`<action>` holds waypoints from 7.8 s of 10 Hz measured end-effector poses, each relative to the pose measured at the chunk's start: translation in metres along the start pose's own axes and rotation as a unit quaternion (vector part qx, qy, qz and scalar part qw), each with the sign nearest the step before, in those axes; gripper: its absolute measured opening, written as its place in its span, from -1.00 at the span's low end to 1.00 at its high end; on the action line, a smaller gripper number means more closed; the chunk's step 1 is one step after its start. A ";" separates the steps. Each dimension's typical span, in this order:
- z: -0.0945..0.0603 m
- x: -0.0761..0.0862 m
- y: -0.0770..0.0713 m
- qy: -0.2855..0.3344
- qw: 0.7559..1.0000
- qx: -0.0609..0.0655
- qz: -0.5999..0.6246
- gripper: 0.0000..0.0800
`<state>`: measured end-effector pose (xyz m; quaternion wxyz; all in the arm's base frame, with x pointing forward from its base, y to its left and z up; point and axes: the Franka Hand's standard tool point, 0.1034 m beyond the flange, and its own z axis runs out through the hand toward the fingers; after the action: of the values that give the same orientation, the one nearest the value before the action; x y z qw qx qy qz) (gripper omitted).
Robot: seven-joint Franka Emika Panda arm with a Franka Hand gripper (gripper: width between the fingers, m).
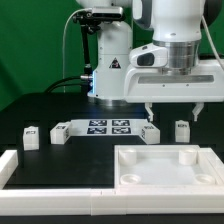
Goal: Assemble one leg
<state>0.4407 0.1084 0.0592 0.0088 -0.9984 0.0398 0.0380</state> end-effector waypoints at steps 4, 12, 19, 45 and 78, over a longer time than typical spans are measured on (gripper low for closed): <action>0.004 -0.012 -0.027 -0.005 0.988 0.017 0.153 0.62; 0.016 -0.036 -0.020 -0.230 0.965 0.018 0.125 0.62; 0.046 -0.062 -0.030 -0.384 0.920 0.045 0.062 0.62; -0.004 -0.036 -0.033 -0.230 0.967 0.044 0.097 -0.27; -0.049 0.155 -0.011 0.319 0.942 0.023 -0.105 -0.27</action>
Offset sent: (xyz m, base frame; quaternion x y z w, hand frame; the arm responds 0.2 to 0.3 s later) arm 0.0000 0.0000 0.0000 0.0000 0.0000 0.0000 1.0000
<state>0.5994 0.1057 0.0962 0.0225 -0.9562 -0.0636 -0.2850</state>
